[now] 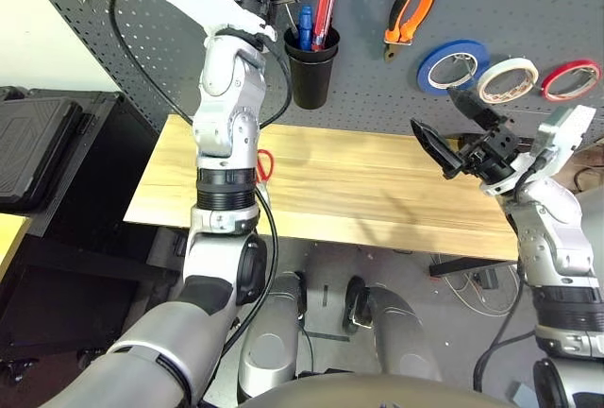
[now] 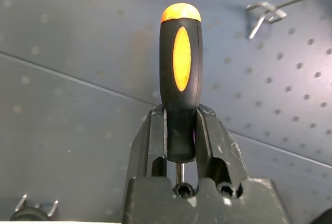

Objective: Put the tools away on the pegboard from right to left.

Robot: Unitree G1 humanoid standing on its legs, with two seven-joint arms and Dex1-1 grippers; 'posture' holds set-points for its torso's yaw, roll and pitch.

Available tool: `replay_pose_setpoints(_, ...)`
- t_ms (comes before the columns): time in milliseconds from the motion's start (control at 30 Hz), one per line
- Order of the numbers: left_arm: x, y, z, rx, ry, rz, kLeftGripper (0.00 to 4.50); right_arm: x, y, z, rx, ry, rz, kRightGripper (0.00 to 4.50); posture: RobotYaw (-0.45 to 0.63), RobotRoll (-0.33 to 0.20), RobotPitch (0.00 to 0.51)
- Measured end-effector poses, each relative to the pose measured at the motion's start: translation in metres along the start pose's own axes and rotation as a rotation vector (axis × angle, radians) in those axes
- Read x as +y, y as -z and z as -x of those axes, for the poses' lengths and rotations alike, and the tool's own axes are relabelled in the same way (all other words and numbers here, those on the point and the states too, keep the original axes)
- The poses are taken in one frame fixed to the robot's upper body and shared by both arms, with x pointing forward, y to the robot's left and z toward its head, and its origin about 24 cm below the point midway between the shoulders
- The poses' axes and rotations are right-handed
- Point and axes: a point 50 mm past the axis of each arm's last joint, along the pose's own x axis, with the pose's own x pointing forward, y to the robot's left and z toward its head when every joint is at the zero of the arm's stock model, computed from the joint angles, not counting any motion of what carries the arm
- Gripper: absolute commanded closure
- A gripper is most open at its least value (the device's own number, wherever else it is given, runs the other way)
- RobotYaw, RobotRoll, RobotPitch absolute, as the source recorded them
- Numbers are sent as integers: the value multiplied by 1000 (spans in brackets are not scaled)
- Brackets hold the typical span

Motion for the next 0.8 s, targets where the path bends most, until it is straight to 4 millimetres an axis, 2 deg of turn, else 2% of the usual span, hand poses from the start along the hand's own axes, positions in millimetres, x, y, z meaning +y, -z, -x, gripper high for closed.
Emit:
replay_pose_setpoints(67,2,8,0,18,-2,-9,3899,0,0,0,2,2,2,0,134,0,165)
replay_pose_setpoints(133,2,14,1,38,1,-27,3173,0,1,0,4,5,1,0,135,0,168)
replay_pose_setpoints(167,2,16,2,47,7,-33,2949,0,1,0,5,6,0,0,137,0,170)
replay_pose_setpoints(300,0,21,6,68,30,-40,1418,1,2,0,8,6,-6,0,151,0,174)
replay_pose_setpoints(400,-1,16,9,60,47,-54,248,2,3,-1,14,1,-4,0,165,0,176)
replay_pose_setpoints(433,-1,12,9,51,55,-62,14,3,4,-1,15,-3,-6,0,166,0,176)
replay_pose_setpoints(667,-1,-4,30,41,85,-111,14,10,10,-5,61,-52,-32,0,190,0,185)
replay_pose_setpoints(800,7,-20,56,78,74,-155,14,14,19,-4,162,-107,-42,0,208,0,194)
